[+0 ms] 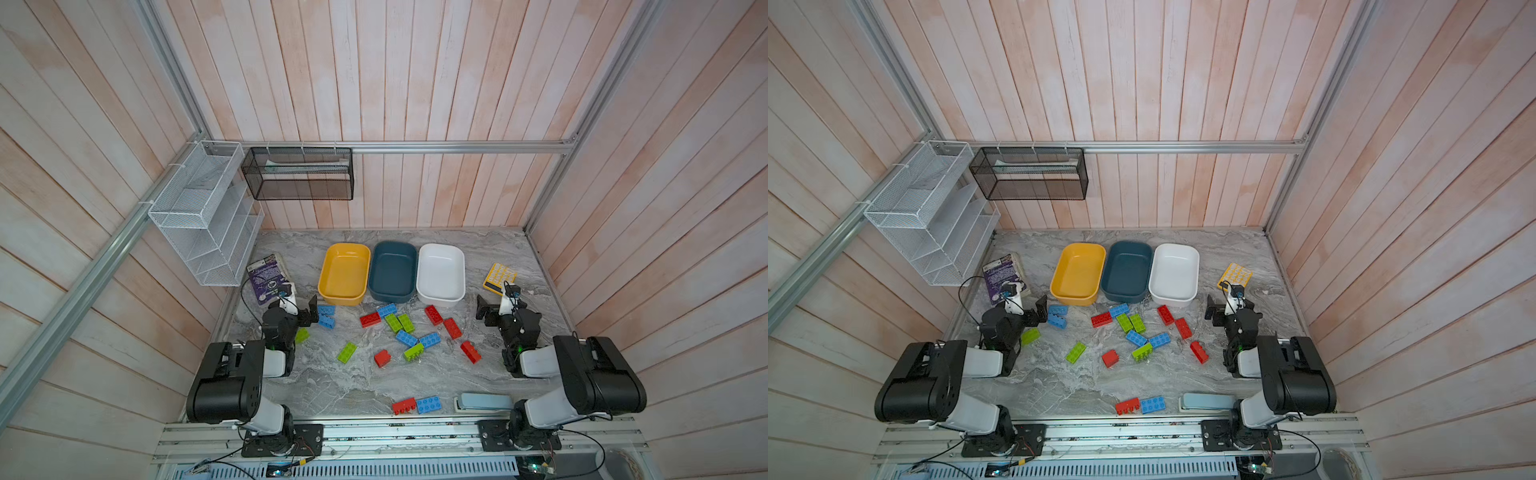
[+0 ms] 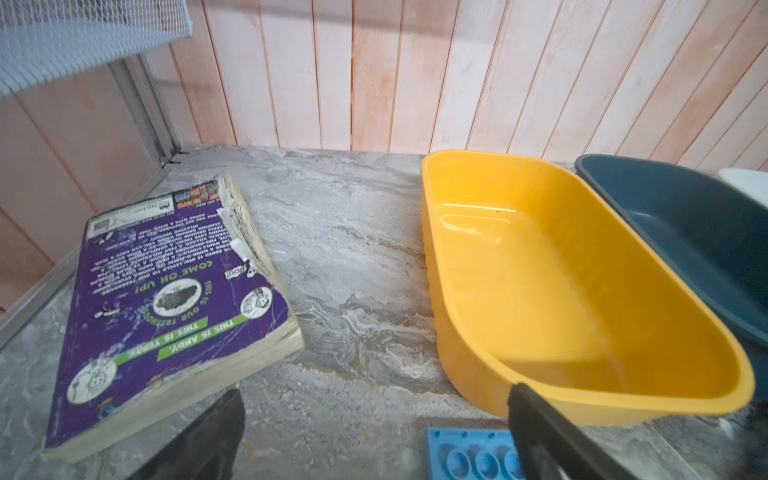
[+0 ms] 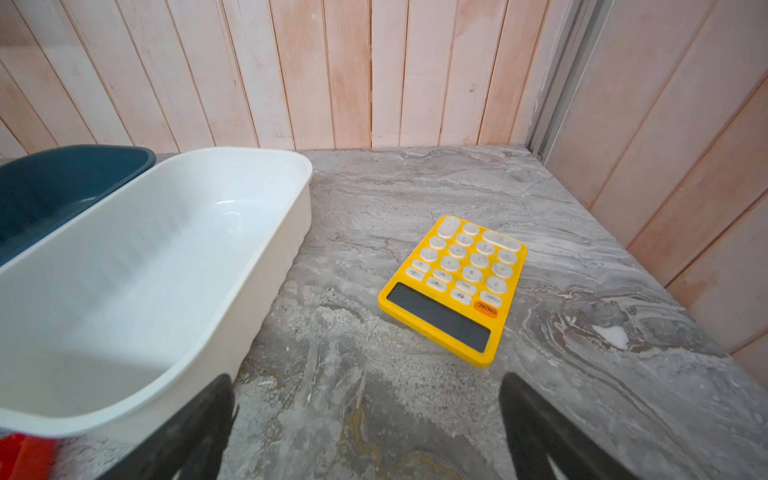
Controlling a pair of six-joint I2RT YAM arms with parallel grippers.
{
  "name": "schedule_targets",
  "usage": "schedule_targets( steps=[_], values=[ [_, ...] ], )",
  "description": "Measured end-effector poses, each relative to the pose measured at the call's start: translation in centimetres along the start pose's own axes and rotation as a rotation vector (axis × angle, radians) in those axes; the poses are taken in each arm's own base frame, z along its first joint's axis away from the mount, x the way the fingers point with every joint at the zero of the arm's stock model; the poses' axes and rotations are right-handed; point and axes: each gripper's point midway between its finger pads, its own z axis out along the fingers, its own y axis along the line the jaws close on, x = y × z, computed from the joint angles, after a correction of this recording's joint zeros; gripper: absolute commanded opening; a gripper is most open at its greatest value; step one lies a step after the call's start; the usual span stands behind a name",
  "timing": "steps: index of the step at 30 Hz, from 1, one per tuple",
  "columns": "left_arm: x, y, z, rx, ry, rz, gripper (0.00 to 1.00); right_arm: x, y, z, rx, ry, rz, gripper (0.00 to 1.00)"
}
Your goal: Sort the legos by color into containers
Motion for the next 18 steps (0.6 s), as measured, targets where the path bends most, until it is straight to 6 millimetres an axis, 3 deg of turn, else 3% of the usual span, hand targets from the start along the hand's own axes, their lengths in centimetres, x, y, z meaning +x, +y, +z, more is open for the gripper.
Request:
schedule_targets(
  steps=[10, 18],
  values=[
    [-1.7, -0.3, 0.2, 0.015, -0.062, 0.019, 1.0, -1.5, 0.1, 0.1, -0.008, -0.061, -0.008, 0.99],
    [-1.8, -0.2, 0.2, 0.014, -0.068, 0.02, 1.0, -1.8, 0.1, 0.1, -0.008, -0.07, -0.012, 0.99]
  ],
)
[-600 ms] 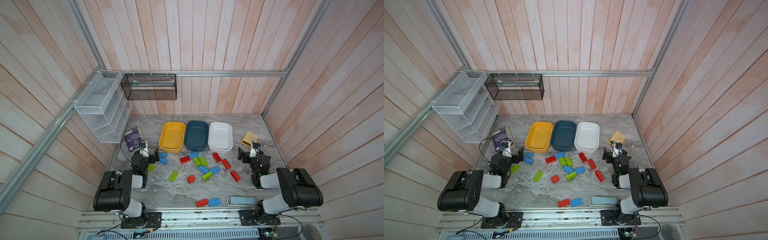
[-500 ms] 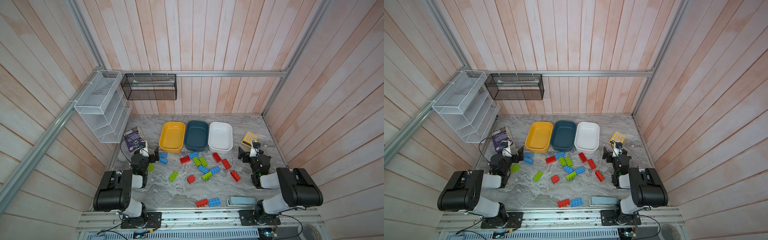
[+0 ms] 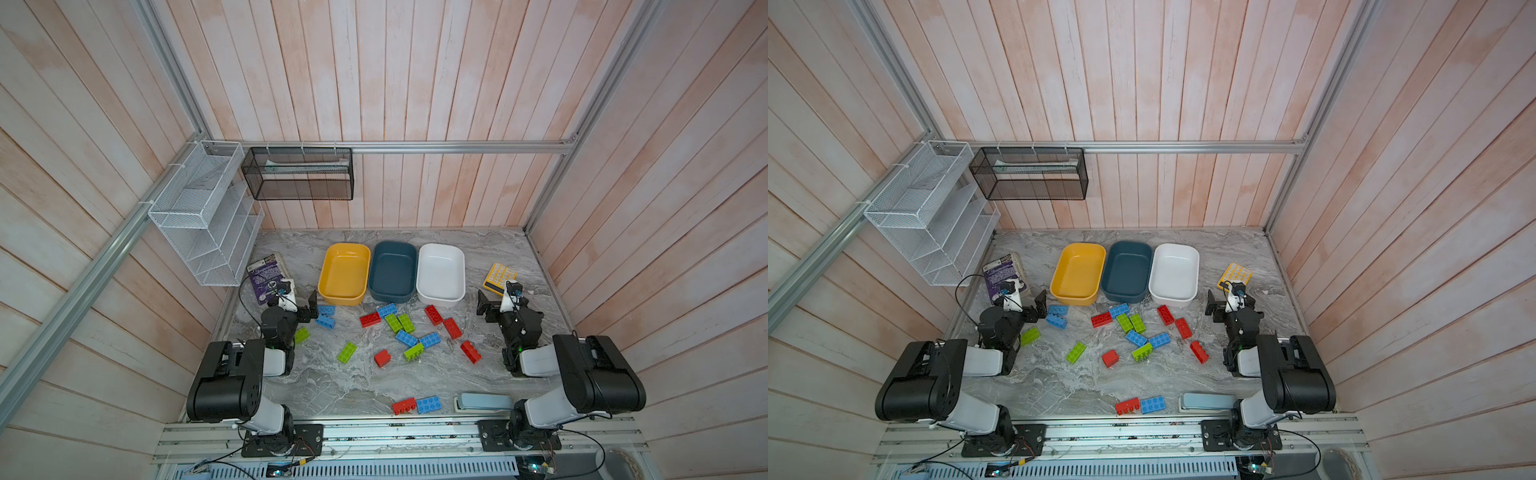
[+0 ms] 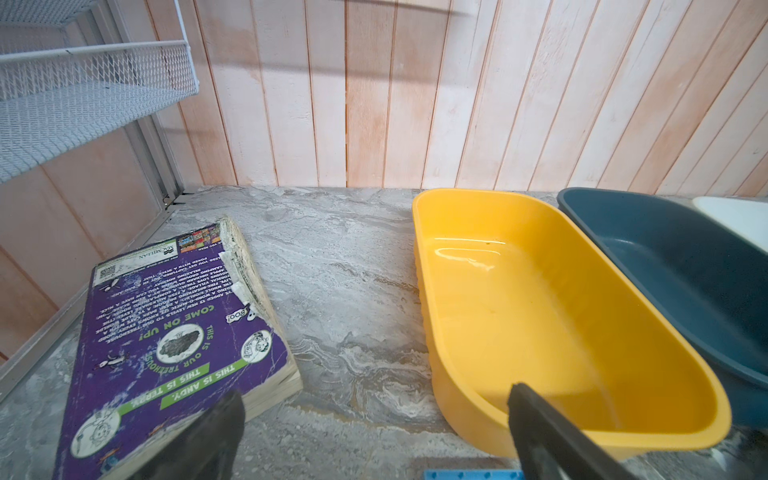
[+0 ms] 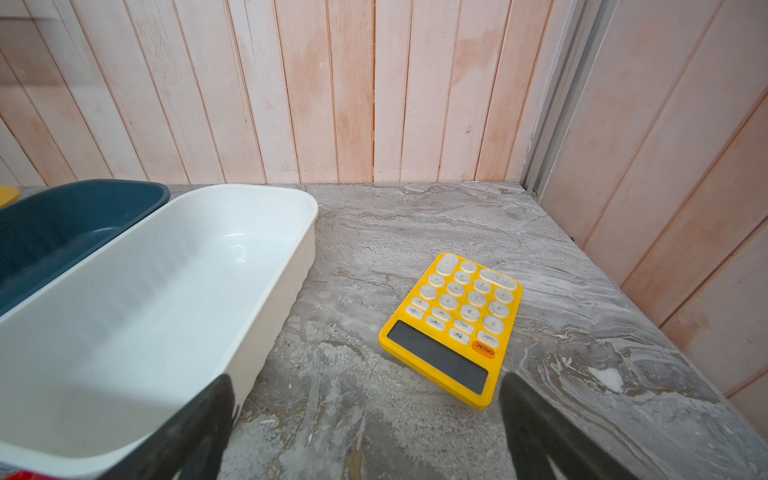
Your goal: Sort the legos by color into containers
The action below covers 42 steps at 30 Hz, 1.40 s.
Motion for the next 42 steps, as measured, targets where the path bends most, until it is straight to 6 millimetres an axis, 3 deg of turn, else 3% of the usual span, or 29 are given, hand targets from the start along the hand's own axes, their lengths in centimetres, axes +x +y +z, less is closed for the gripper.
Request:
schedule_targets(
  steps=[21, 25, 27, 29, 33, 37, 42],
  values=[
    [-0.2, 0.2, 0.2, -0.004, -0.005, 0.0, 1.0, 0.0, 0.0, 0.0, -0.002, -0.001, 0.0, 0.99],
    [-0.3, 1.5, 0.6, -0.079, 0.023, -0.023, 1.0, -0.4, -0.7, 0.5, 0.047, 0.024, 0.008, 0.99],
    [-1.6, 2.4, 1.3, -0.135, 0.03, -0.035, 1.0, -2.2, -1.0, 1.0, 0.078, 0.018, 0.032, 0.99],
    [-4.5, 3.5, 1.6, -0.206, 0.0, -0.058, 1.0, -5.3, -0.9, 1.1, 0.1, -0.022, 0.068, 0.99],
    [-10.3, 4.1, -0.1, -0.273, -0.076, -0.174, 1.0, -10.0, 1.0, 0.3, 0.094, -0.063, 0.118, 0.99],
    [-15.5, 3.3, -3.4, -0.254, -0.145, -0.332, 1.0, -13.6, 5.3, -0.6, 0.024, -0.03, 0.127, 1.0],
    [-17.5, 0.6, -7.6, -0.181, -0.127, -0.454, 1.0, -14.7, 12.2, -3.1, -0.145, 0.062, 0.112, 0.99]
  ],
)
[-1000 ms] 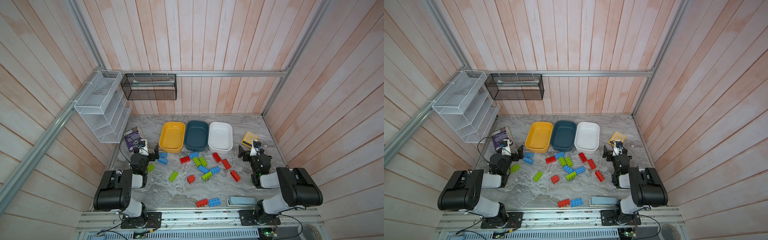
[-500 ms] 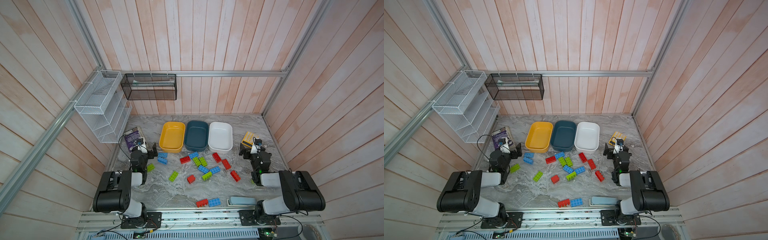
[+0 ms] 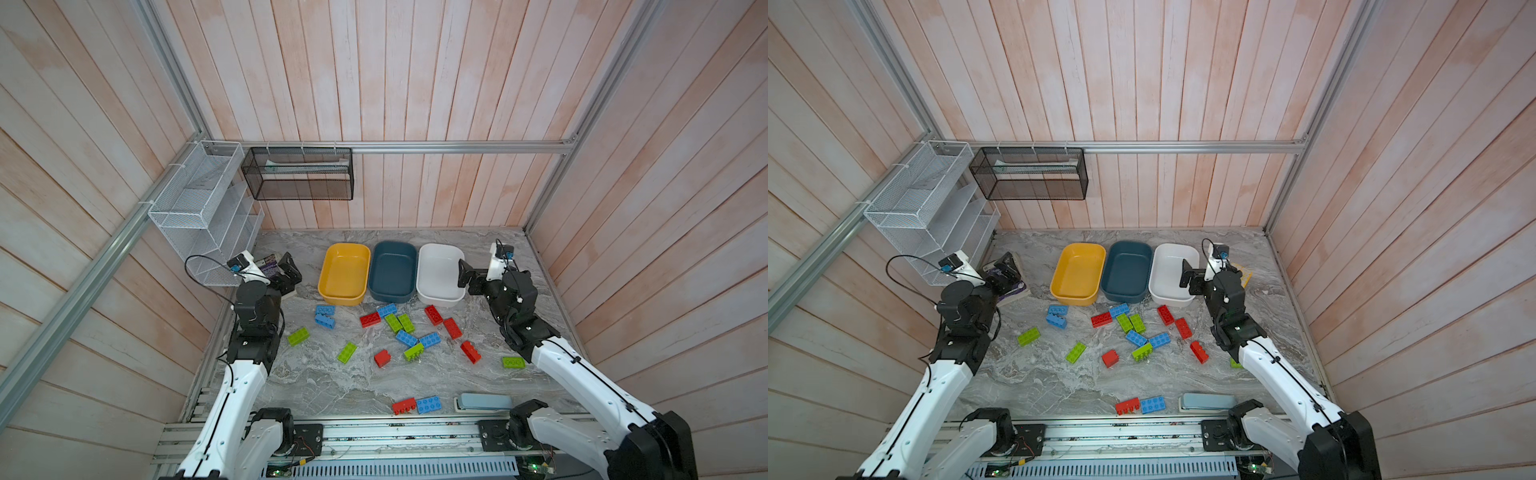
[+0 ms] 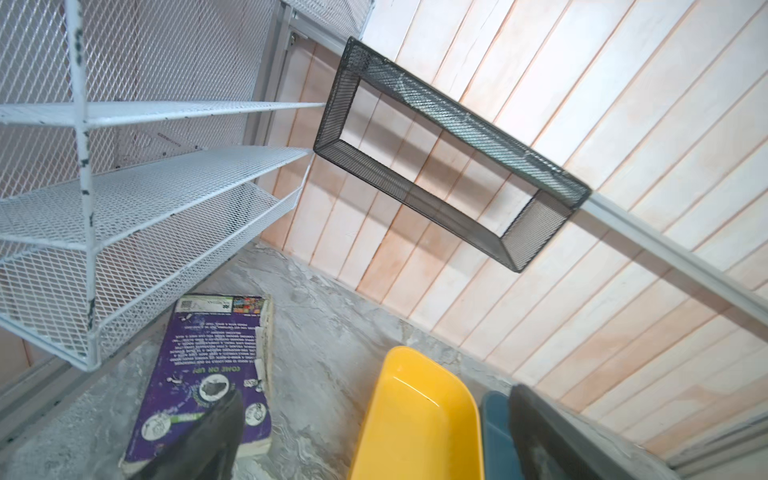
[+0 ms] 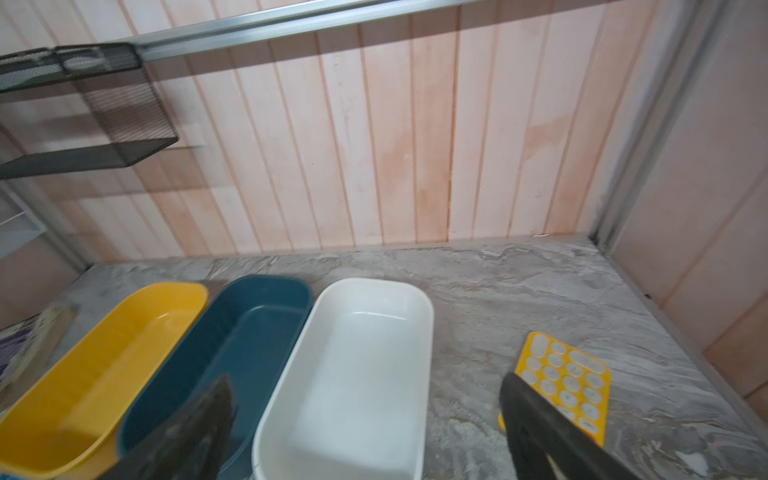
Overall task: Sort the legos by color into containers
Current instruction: 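Reach right gripper over small red 2x2 brick while left arm lifts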
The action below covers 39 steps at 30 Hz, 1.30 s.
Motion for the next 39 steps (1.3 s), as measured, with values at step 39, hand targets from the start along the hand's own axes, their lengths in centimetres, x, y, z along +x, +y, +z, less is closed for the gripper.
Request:
schedule_targets(
  steps=[39],
  values=[
    [5.6, 0.0, -7.0, 0.077, 0.242, -0.003, 1.0, 29.3, 21.3, -6.6, -0.415, 0.873, -0.344, 0.72]
  ],
)
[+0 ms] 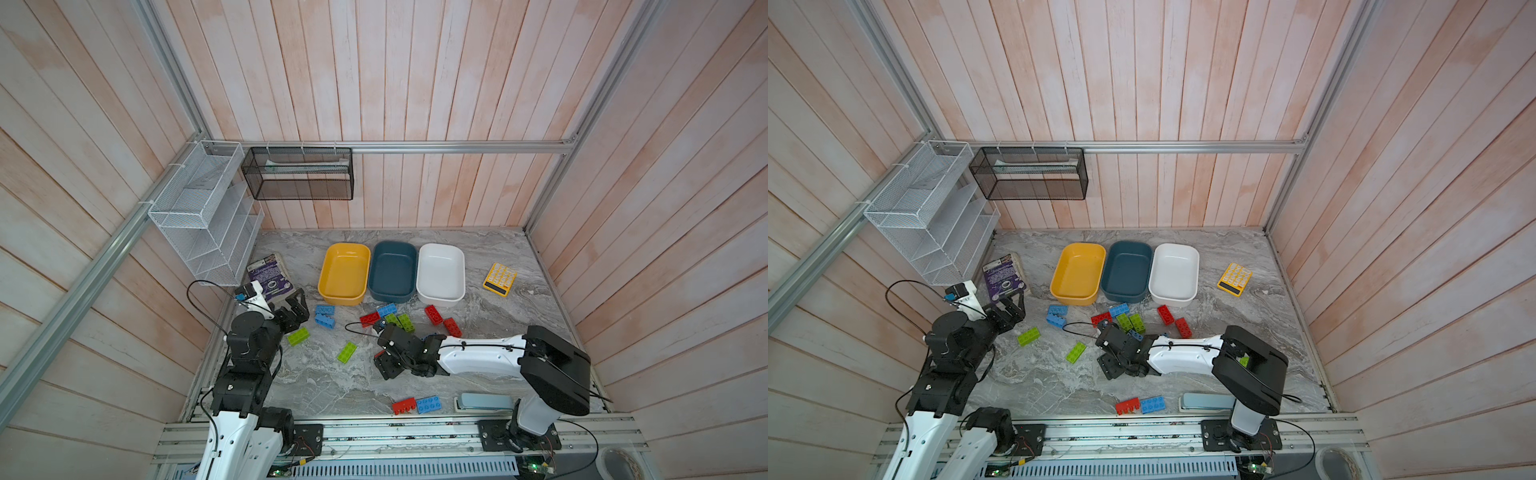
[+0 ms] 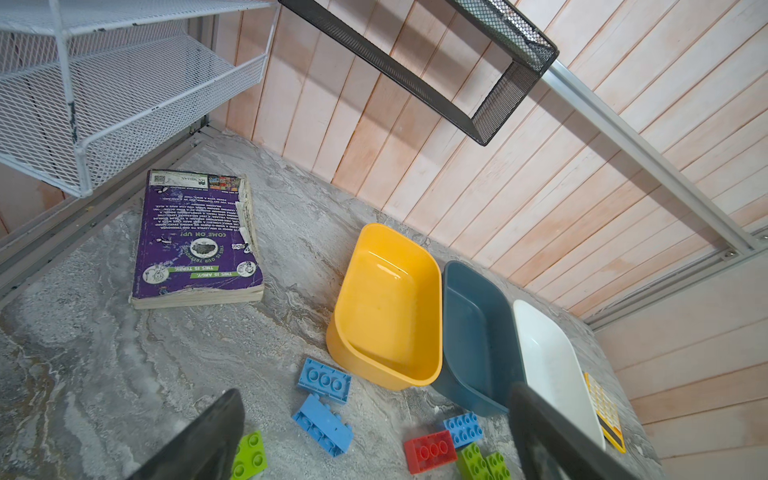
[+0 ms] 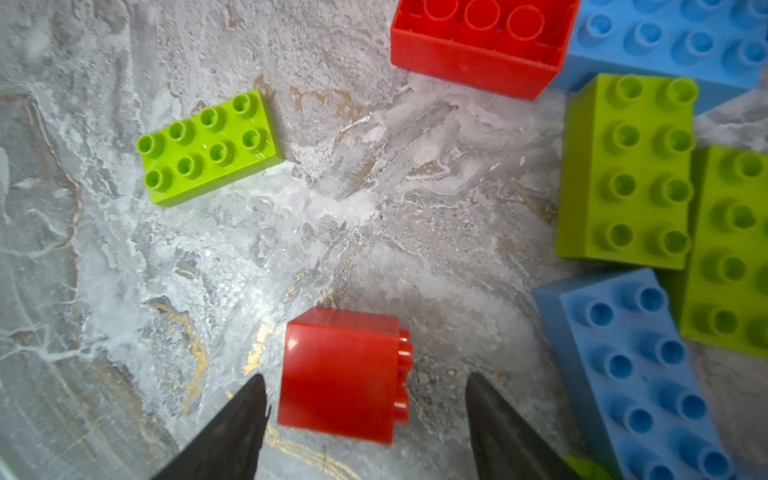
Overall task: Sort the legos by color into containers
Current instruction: 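Reach right gripper over small red 2x2 brick while left arm lifts, then close the right gripper on the small red brick and lift it, then drop red brick into white bin with right gripper while left arm reaches out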
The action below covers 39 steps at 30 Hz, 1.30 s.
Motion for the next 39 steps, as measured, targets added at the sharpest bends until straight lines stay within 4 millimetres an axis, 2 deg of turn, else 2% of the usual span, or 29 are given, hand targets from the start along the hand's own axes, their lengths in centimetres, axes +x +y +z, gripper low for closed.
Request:
schedule_targets(
  steps=[8, 15, 16, 23, 27, 32, 35, 39],
  values=[
    [0.2, -0.3, 0.0, 0.017, 0.011, 0.0, 1.0, -0.5, 0.6, 1.1, 0.001, 0.007, -0.013, 0.56],
    [0.3, -0.5, 0.0, 0.027, 0.017, 0.0, 1.0, -0.8, 0.9, 1.2, -0.008, 0.008, -0.011, 0.36],
    [0.3, -0.5, 0.0, 0.029, 0.018, 0.0, 1.0, -0.8, 0.9, 1.2, -0.01, 0.007, -0.009, 0.31],
    [0.4, -0.6, 0.0, 0.036, 0.023, 0.0, 1.0, -0.9, 0.9, 0.7, -0.01, 0.005, -0.01, 0.27],
    [0.4, -0.6, 0.0, 0.036, 0.023, 0.0, 1.0, -2.0, 1.1, -0.9, -0.022, -0.025, -0.006, 0.26],
    [0.5, -0.6, 0.1, 0.036, 0.026, 0.0, 1.0, -4.4, 0.9, -3.8, -0.053, -0.093, 0.026, 0.24],
    [0.8, -0.5, 0.4, 0.034, 0.044, 0.002, 1.0, -6.3, -0.9, -6.0, -0.056, -0.144, 0.072, 0.25],
    [2.0, -0.4, 1.3, 0.028, 0.109, 0.015, 1.0, -9.0, -5.1, -8.9, -0.028, -0.215, 0.148, 0.24]
  ],
)
